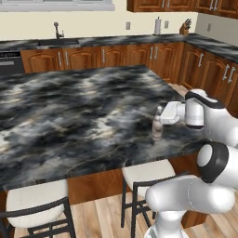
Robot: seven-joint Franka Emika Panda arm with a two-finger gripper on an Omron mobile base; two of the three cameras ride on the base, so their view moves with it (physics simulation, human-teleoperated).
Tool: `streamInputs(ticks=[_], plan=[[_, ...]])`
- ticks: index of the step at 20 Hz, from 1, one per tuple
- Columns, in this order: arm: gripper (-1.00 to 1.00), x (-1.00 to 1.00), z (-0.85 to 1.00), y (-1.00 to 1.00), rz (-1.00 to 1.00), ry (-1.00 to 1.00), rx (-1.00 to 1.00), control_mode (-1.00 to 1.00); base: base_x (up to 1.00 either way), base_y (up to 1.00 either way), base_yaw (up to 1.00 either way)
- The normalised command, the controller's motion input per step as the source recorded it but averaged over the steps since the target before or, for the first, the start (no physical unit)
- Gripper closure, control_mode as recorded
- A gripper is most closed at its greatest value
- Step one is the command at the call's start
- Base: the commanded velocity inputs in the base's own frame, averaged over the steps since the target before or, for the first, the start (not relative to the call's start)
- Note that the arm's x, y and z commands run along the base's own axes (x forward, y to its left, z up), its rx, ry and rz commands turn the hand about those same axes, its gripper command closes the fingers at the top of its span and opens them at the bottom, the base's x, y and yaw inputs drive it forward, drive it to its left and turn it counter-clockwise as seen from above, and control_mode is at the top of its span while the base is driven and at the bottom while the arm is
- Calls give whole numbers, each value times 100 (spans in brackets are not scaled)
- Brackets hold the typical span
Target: Get the candle and the liquor from the cabinet and move them to the dining counter.
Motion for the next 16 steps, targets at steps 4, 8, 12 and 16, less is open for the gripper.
streamInputs(ticks=[4, 8, 12, 16], plan=[[100, 0, -34, 2, 0, 0, 0, -100, 0, 0, 0], [100, 0, -13, 0, 1, 0, 0, -100, 0, 0, 0], [100, 11, 0, 0, 0, 0, 0, -100, 0, 0, 0], [100, 22, 0, 0, 0, -1, 0, -100, 0, 0, 0]])
